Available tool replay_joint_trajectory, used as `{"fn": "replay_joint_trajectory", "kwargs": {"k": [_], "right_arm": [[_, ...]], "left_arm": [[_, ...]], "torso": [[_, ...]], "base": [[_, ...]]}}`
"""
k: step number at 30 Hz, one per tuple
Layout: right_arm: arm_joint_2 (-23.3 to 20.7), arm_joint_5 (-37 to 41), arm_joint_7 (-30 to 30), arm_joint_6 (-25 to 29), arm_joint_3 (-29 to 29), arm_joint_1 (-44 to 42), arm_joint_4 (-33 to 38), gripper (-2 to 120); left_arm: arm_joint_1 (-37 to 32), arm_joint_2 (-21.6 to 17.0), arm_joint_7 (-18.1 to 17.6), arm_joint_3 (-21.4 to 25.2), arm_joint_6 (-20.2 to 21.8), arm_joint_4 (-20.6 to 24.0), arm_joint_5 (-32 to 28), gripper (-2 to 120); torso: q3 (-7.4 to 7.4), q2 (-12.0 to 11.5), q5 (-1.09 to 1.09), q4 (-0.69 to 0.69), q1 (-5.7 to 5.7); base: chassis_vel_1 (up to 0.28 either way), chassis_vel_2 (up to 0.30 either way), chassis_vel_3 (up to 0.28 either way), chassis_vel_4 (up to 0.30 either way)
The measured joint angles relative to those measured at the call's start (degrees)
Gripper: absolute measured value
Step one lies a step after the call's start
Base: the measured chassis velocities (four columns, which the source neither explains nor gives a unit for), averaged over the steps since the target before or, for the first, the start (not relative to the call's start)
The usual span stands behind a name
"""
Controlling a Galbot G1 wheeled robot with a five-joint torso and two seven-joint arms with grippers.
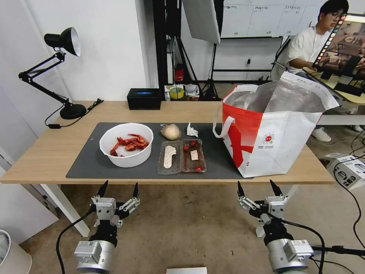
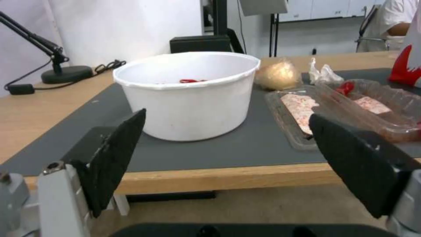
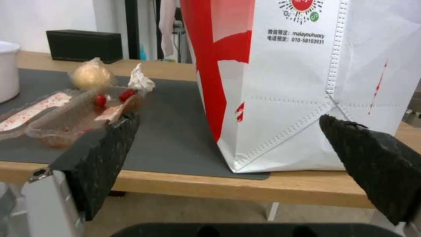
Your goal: Pick up the trash from the table and place it into the takeout bag.
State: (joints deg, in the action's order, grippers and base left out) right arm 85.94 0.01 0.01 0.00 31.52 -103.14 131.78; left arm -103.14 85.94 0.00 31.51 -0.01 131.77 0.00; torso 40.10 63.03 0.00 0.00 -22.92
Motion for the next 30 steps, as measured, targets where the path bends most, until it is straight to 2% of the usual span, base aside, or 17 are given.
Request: {"fn": "replay_joint_trajectory", "kwargs": {"k": [30], "right_arm": [[-0.8,0.6,0.0,-0.6,0.0,0.3,0.0,100]], "left_arm": [[0.5,-0.5,-0.6,0.0,0.7,0.2,-1.2,100]], "torso": [[0.0,0.0,0.0,0.0,0.0]], "base": [[0.0,0.0,0.0,0.0]]}}
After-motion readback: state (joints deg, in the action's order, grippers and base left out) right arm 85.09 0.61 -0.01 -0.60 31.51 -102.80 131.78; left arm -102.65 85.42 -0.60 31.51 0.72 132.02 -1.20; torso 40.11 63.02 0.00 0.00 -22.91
